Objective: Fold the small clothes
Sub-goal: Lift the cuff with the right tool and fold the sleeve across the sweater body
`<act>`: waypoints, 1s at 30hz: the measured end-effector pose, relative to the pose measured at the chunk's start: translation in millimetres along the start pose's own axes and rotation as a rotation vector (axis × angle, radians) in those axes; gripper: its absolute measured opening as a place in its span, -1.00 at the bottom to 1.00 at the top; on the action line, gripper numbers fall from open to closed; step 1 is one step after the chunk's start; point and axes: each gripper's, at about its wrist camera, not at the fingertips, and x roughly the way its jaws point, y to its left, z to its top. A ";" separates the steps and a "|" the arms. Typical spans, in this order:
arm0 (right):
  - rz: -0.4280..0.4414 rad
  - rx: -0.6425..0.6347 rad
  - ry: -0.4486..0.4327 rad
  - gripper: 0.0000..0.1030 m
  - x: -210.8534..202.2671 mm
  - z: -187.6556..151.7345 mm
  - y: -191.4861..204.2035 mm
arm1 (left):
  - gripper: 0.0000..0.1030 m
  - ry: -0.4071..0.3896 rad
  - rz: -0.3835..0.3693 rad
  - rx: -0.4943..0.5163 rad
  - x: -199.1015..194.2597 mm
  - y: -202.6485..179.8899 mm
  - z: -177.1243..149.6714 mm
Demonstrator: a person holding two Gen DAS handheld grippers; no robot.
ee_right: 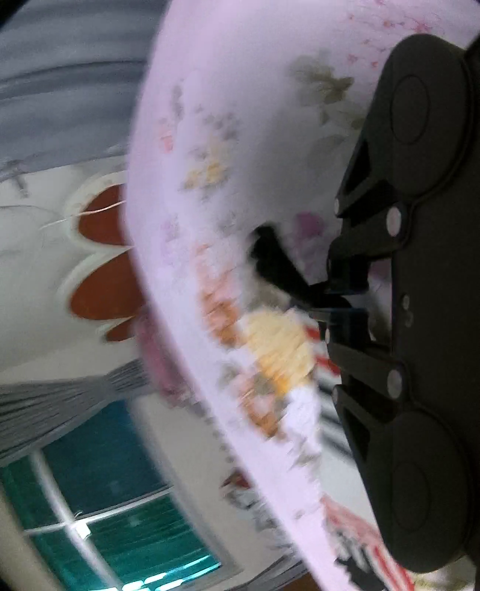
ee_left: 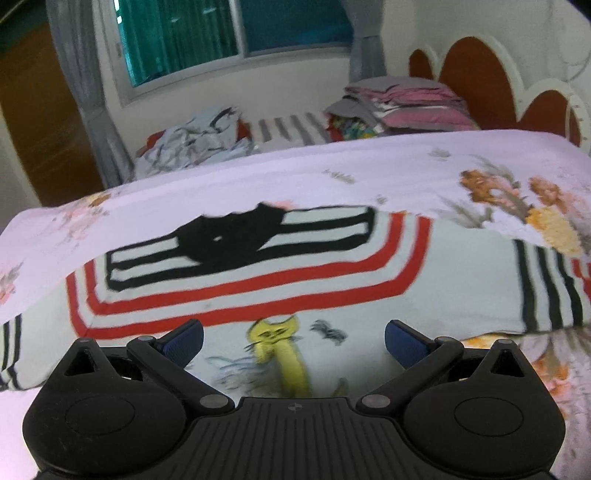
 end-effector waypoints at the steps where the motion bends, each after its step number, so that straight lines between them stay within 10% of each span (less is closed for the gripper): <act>1: -0.018 0.037 0.062 -0.88 11.2 -1.0 -7.1 | 1.00 0.010 0.004 -0.012 1.4 5.1 -0.9; 9: -0.057 -0.012 0.007 -0.87 7.2 4.2 26.1 | 1.00 0.109 -0.013 -0.125 9.9 70.2 -23.6; 18: 0.202 -0.220 -0.018 -0.87 -25.2 -8.3 168.9 | 1.00 0.137 -0.110 -0.201 24.4 143.0 -45.9; 30: 0.416 -0.483 0.124 -0.87 -16.0 -115.4 357.9 | 0.99 0.115 -0.107 -0.311 37.3 235.5 -54.1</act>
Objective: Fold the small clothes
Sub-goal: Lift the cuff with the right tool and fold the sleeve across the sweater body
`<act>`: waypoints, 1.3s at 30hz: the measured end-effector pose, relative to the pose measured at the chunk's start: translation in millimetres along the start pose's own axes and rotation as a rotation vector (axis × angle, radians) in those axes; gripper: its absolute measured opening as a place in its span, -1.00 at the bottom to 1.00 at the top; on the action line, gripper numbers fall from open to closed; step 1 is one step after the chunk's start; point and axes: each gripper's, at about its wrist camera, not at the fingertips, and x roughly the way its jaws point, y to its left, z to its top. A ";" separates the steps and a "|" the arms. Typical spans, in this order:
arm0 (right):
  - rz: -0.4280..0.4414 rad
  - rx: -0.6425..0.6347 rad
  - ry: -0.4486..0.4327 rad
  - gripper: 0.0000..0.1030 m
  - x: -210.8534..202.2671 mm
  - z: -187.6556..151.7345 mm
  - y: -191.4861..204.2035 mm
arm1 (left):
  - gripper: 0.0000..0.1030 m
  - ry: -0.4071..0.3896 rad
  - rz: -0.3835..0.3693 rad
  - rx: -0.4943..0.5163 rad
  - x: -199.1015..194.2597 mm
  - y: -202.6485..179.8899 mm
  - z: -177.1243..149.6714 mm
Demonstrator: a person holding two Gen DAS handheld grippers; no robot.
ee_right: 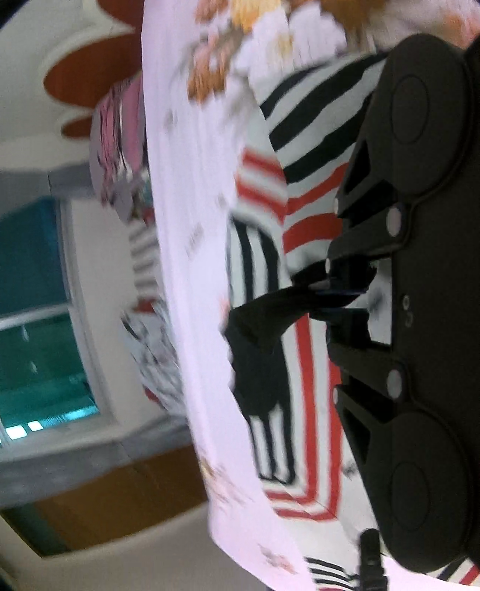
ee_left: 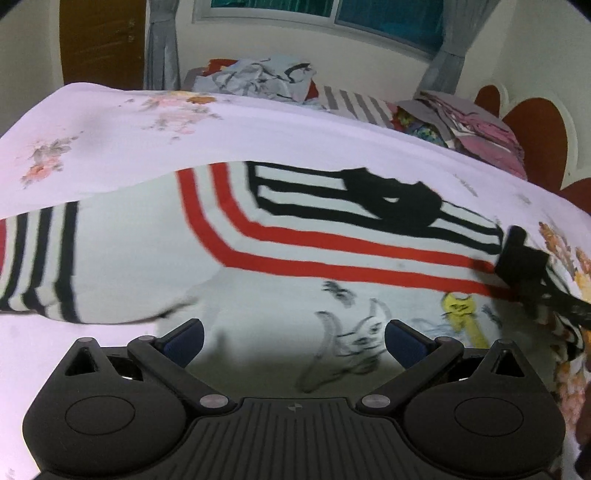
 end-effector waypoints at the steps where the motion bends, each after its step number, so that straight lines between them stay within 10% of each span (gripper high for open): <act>1: 0.016 -0.012 0.016 -0.87 5.6 -3.7 12.3 | 0.99 0.002 0.006 -0.003 0.0 6.9 -0.6; 12: 0.065 -0.093 0.125 -0.63 39.5 -34.1 64.5 | 0.99 0.004 -0.020 -0.010 -2.1 33.4 -7.7; 19: 0.055 -0.027 -0.043 -0.44 -25.4 -10.5 33.1 | 0.99 -0.015 -0.152 -0.035 3.9 -2.8 -0.4; 22: -0.043 0.027 -0.106 -0.49 -52.3 -0.5 -3.3 | 0.05 0.020 -0.216 -0.015 19.0 -30.4 2.6; 36: -0.294 0.372 -0.085 -0.52 -91.3 -27.5 -157.6 | -0.02 0.116 -0.251 -0.048 91.5 -91.2 14.4; 39: -0.282 0.379 -0.059 -0.52 -85.8 -30.1 -161.8 | -0.74 0.101 -0.222 0.021 95.7 -99.9 20.8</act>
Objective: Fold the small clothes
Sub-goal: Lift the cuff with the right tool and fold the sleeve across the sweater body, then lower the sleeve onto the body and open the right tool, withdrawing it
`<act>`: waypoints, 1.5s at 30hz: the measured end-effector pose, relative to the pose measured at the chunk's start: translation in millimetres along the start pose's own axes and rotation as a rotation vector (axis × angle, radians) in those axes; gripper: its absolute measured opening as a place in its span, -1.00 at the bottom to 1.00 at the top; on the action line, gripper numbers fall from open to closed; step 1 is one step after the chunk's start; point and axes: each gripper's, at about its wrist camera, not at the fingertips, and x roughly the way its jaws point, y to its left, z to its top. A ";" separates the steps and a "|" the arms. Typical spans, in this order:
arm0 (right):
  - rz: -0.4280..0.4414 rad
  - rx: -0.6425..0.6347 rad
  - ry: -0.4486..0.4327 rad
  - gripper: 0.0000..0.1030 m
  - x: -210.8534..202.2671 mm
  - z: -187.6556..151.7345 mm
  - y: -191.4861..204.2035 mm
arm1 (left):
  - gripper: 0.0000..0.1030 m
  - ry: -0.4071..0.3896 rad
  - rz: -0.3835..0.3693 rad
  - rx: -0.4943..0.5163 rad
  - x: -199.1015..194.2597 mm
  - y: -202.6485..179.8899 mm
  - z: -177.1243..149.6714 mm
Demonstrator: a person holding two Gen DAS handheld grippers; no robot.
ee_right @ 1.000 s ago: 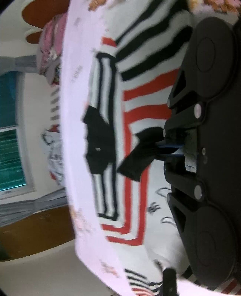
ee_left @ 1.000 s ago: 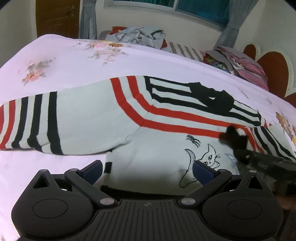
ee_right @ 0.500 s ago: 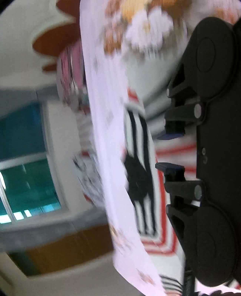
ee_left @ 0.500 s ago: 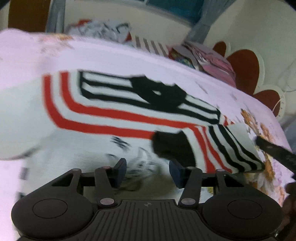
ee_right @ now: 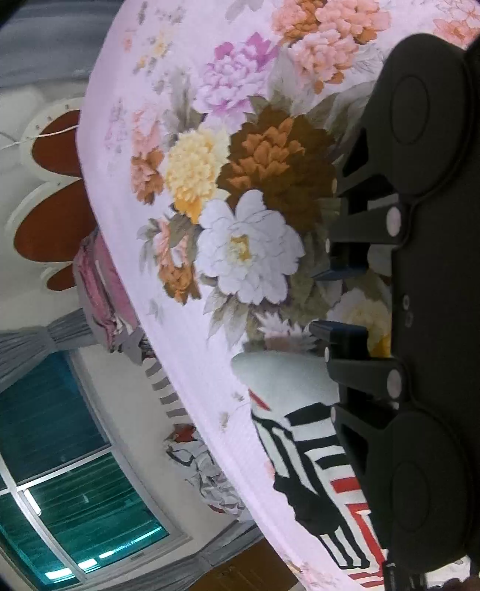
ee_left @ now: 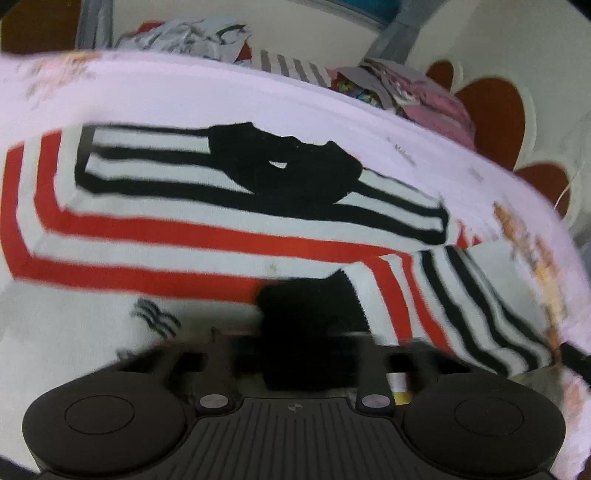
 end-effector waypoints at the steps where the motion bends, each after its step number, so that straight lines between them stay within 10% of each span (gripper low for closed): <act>1: 0.005 -0.004 0.007 -0.52 2.0 0.1 0.2 | -0.78 -0.009 -0.011 -0.009 -3.6 2.4 3.7; 7: 0.057 -0.034 0.030 -0.51 13.5 7.6 12.8 | -0.80 -0.169 0.080 0.030 -51.6 26.4 17.5; 21: 0.201 -0.075 0.076 -0.35 64.9 37.3 29.7 | -0.78 -0.125 0.169 0.028 -33.5 53.8 -9.7; 25: 0.289 -0.068 0.096 -0.10 95.2 54.0 36.7 | -0.20 -0.135 0.154 0.017 -33.0 58.9 -10.1; 31: 0.341 -0.018 0.145 -0.10 144.2 68.8 40.8 | -0.15 -0.151 0.127 -0.080 -23.2 69.0 -1.9; 32: 0.348 -0.003 0.154 -0.10 149.4 69.3 39.8 | -0.16 -0.152 0.118 -0.094 -21.1 70.5 -0.7; 34: 0.371 0.030 0.173 -0.10 157.2 69.6 37.4 | -0.95 -0.154 0.121 -0.068 -18.8 68.3 1.4; 38: 0.410 0.026 0.179 -0.10 153.1 68.9 39.1 | -0.91 -0.278 0.172 -0.031 -42.0 60.3 -2.4; 43: 0.422 0.012 0.214 -0.14 163.0 66.1 40.2 | -0.91 -0.211 0.214 -0.038 -25.1 63.6 -8.1; 45: 0.423 -0.027 0.223 -0.82 164.2 66.5 43.7 | -0.91 -0.247 0.218 -0.057 -29.8 62.0 -9.4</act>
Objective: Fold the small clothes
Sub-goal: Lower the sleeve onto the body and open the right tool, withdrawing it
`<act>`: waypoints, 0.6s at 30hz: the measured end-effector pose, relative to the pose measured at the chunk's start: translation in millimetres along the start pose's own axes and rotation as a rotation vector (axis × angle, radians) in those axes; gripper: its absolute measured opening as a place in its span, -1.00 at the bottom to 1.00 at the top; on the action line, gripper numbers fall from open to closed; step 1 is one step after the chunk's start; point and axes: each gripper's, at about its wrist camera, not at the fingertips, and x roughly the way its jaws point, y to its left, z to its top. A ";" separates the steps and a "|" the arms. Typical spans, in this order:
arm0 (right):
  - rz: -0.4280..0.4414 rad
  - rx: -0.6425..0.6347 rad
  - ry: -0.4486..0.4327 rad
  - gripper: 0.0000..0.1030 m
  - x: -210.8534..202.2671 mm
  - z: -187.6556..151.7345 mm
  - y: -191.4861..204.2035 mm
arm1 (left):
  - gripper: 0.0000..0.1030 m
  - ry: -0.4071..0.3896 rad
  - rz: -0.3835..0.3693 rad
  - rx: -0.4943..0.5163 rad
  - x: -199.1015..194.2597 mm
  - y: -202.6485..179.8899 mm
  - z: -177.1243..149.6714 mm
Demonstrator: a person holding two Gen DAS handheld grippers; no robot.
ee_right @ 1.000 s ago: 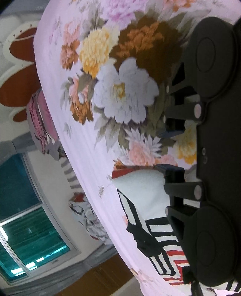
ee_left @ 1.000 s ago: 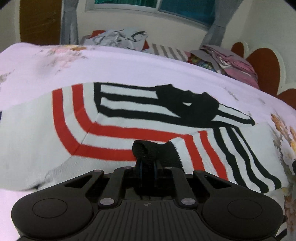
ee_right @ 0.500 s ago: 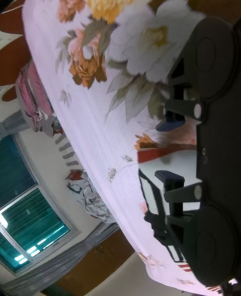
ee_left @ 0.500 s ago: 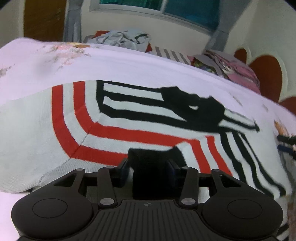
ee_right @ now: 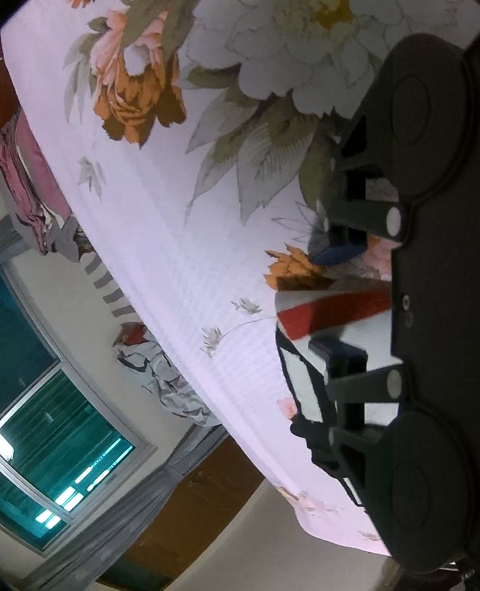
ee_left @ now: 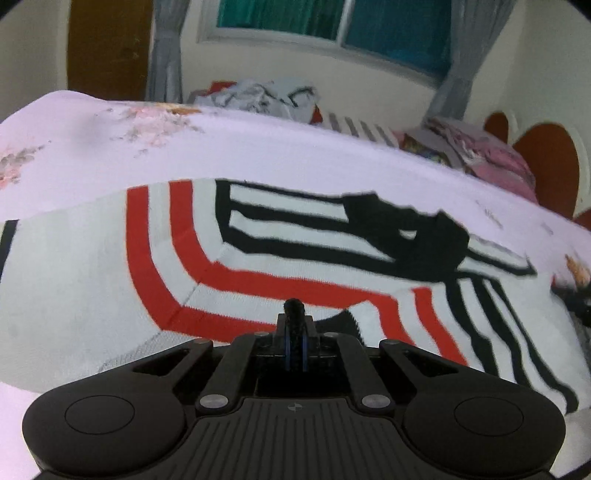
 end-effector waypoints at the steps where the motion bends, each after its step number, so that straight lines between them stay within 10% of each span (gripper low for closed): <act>1: -0.026 -0.049 -0.009 -0.83 -2.6 0.5 7.2 | -0.91 -0.037 0.005 -0.009 -6.2 0.3 0.0; 9: -0.163 -0.225 -0.002 -0.75 0.9 -2.7 26.1 | -0.89 0.015 0.068 0.042 6.4 2.6 -3.8; 13: -0.227 -0.312 -0.098 -0.15 -21.5 -9.3 46.6 | 0.24 -0.078 0.191 0.022 -17.0 1.4 3.1; 18: -0.071 -0.485 0.010 -0.45 -7.0 -32.1 93.2 | 0.28 -0.113 0.027 0.163 -22.8 -73.0 7.6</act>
